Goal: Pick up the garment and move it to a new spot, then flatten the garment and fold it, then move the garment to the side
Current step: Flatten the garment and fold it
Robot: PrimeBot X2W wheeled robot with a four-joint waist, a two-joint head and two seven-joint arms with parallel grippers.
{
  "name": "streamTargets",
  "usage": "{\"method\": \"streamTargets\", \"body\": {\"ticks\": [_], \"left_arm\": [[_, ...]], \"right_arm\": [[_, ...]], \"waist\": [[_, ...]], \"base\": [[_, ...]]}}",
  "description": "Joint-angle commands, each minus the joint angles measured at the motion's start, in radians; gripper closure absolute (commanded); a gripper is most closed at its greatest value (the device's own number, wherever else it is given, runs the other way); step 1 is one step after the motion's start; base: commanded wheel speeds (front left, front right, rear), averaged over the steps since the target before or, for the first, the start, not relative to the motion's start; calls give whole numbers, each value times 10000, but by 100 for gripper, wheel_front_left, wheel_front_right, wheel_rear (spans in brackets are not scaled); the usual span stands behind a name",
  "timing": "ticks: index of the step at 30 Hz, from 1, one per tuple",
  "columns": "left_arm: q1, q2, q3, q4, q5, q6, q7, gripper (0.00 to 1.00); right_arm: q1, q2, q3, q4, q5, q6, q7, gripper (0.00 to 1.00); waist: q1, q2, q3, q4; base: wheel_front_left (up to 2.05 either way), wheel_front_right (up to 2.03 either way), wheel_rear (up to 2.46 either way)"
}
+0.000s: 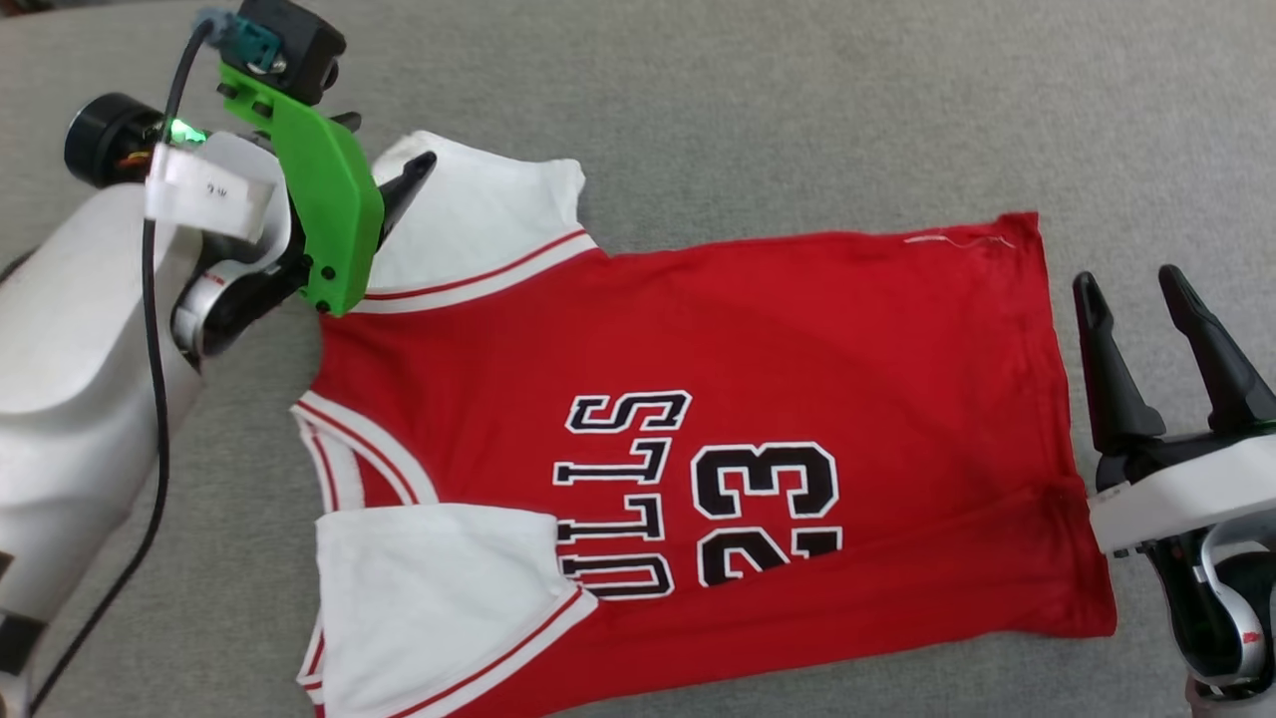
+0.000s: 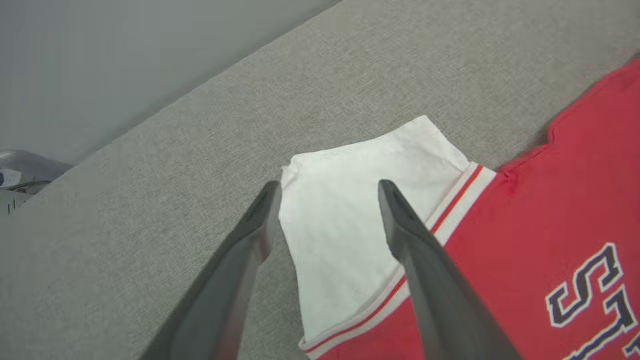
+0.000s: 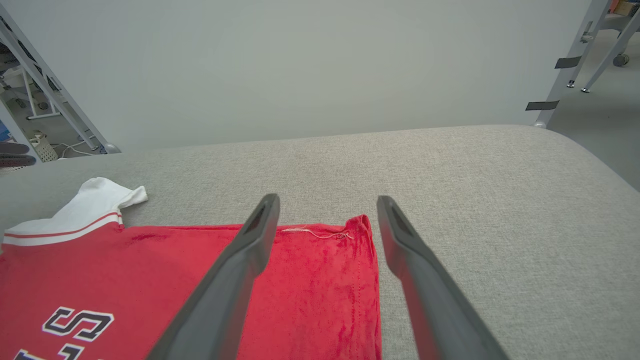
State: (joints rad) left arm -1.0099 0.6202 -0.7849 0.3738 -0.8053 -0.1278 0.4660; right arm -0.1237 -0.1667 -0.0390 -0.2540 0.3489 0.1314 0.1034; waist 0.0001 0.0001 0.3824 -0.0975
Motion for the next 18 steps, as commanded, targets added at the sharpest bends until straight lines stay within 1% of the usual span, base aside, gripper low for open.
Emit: {"method": "streamTargets", "body": {"ticks": [1, 4, 8, 14, 16, 17, 18], "left_arm": [[-362, 173, -217, 119, -191, -23, 187, 0], [-956, 515, -805, 584, -465, -25, 569, 0], [-1461, 696, -1260, 1407, -822, -26, 809, 0], [-1828, 702, -1613, 2395, -1302, -27, 555, 0], [-1823, 655, -1764, 2651, -1533, -27, 622, 0], [-1757, 621, -2029, 2889, -1934, -28, 969, 100], [-1720, 610, -2125, 2913, -2112, -28, 1098, 100]], "right_arm": [[-205, -43, 80, -2, 51, -7, -81, 0], [-354, -33, 305, 103, 76, -7, -209, 0], [-501, -36, 503, 207, 142, -7, -371, 0], [-627, -75, 603, 375, 203, -7, -520, 0], [-646, -89, 615, 424, 216, -7, -556, 0], [-664, -101, 616, 492, 224, -7, -603, 0], [-667, -104, 612, 523, 224, -7, -612, 0]], "waist": [[-1, -1, 828, -661], [-1, -1, 1134, -819], [-1, -1, 1393, -980], [-1, -1, 1622, -1147], [-1, -1, 1659, -1165], [-1, -1, 1679, -1158], [-1, -1, 1669, -1142]], "base": [[0, 0, 0], [0, 0, 0], [0, 0, 0], [0, 0, 0], [0, 0, 0], [0, 0, 0], [0, 0, 0]]}}
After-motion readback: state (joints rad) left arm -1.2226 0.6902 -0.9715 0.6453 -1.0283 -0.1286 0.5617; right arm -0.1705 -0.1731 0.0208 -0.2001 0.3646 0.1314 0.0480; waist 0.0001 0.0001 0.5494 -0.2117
